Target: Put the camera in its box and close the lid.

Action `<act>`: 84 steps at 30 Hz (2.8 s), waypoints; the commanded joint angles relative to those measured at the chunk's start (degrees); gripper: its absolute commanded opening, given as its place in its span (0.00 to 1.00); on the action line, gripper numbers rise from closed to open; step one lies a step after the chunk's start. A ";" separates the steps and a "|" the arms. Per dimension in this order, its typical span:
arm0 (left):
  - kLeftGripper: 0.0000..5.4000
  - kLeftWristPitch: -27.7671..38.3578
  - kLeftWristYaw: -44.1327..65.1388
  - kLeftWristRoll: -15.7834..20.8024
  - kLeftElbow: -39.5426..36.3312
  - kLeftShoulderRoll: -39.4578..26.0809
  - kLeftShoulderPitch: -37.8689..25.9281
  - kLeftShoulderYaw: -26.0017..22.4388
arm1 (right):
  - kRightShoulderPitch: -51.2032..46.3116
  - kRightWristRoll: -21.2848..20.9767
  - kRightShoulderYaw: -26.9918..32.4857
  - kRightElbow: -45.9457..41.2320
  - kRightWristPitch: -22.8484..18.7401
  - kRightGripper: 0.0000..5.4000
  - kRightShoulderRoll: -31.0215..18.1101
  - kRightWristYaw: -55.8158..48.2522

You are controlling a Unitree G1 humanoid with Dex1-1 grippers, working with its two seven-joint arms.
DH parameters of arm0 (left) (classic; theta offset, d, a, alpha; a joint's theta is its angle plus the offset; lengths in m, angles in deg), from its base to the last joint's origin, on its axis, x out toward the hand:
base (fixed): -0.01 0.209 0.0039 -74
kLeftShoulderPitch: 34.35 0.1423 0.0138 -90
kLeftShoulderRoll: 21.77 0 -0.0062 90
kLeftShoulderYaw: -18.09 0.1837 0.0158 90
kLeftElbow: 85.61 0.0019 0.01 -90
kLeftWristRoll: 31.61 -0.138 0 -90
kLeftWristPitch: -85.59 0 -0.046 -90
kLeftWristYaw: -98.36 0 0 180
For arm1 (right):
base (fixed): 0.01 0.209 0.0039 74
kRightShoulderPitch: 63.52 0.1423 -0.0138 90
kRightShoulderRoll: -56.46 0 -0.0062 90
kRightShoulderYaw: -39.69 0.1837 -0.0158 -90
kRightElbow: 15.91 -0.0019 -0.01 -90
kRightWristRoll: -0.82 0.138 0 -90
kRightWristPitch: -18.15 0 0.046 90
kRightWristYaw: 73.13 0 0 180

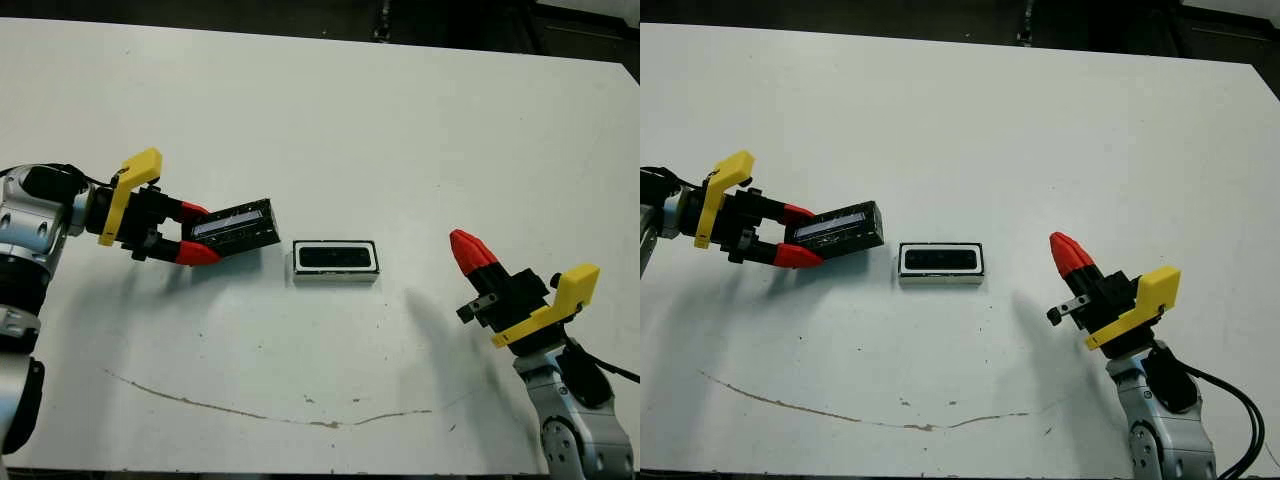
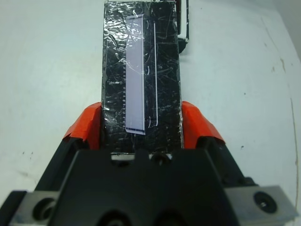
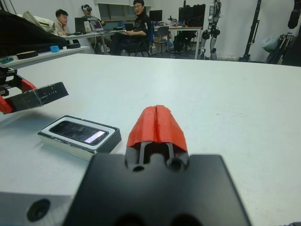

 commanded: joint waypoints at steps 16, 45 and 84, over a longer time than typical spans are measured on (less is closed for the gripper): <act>0.59 -8.16 -10.43 2.41 -15.78 6.85 7.46 0.42 | -1.05 0.22 0.01 -0.55 -0.91 0.00 -0.65 0.43; 0.59 -10.84 -16.09 -3.25 -24.69 7.54 8.66 11.88 | -1.15 -0.24 -0.20 -0.68 -0.54 0.00 -0.85 0.23; 0.59 -16.64 -13.29 -9.01 -12.29 19.22 -2.92 22.24 | -1.70 -0.88 -0.77 -1.22 -0.82 0.00 -1.00 0.94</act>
